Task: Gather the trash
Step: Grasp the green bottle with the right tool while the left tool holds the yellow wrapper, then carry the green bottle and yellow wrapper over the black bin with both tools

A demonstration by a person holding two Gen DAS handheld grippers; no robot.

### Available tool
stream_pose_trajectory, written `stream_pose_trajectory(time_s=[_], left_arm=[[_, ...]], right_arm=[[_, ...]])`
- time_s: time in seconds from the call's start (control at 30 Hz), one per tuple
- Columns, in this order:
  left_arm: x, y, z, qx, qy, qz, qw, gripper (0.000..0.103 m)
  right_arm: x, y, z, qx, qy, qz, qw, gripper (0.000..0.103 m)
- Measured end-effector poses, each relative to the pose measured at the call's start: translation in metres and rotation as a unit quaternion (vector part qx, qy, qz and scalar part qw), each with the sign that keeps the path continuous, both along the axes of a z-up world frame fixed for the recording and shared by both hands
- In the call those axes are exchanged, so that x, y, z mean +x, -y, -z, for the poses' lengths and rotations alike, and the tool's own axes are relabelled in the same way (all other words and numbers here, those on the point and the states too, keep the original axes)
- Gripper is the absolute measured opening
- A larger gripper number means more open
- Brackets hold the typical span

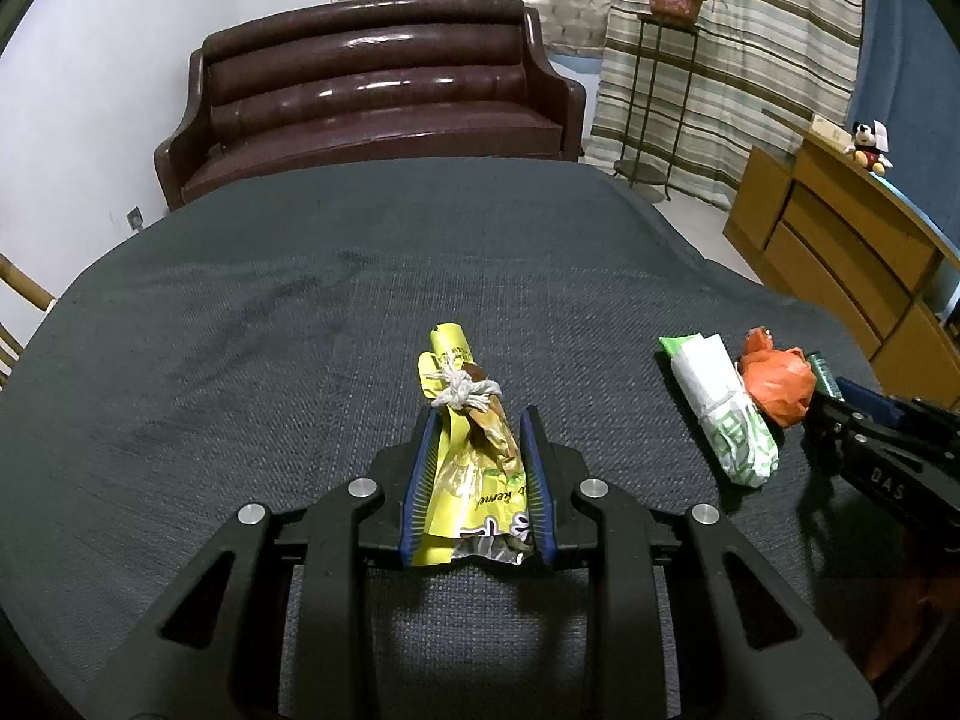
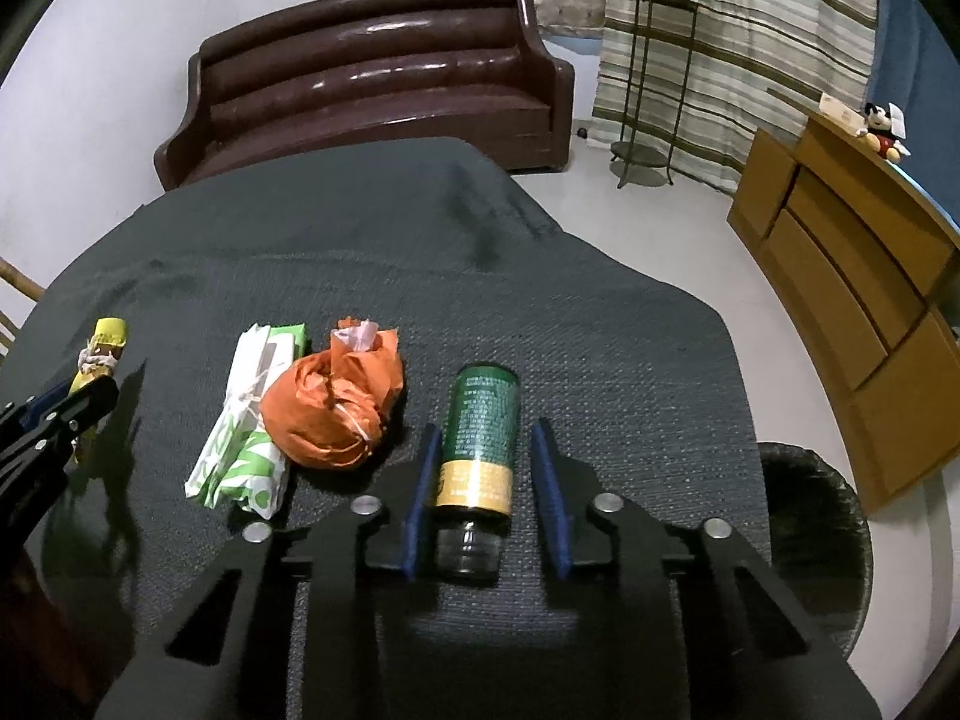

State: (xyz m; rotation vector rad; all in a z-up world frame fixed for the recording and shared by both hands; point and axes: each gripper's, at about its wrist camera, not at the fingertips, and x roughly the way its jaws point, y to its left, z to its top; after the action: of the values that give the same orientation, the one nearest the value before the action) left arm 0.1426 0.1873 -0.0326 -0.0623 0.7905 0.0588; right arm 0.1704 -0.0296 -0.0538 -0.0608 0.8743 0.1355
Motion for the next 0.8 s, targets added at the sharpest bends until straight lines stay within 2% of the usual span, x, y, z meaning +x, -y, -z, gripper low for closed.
stream_pose_trajectory(time_s=[0.47,0.8], left_arm=[[-0.001,0.001,0.0,-0.001,0.002,0.001,1.0,0.027],[-0.016,0.009,-0.005,-0.009,0.007,0.011,0.9999,0.027]], right_arm=[[-0.008,0.002,-0.002,0.007,0.001,-0.002,1.0,0.024],[-0.027,0.008,-0.008,0.017,0.01,0.001,1.0,0.024]])
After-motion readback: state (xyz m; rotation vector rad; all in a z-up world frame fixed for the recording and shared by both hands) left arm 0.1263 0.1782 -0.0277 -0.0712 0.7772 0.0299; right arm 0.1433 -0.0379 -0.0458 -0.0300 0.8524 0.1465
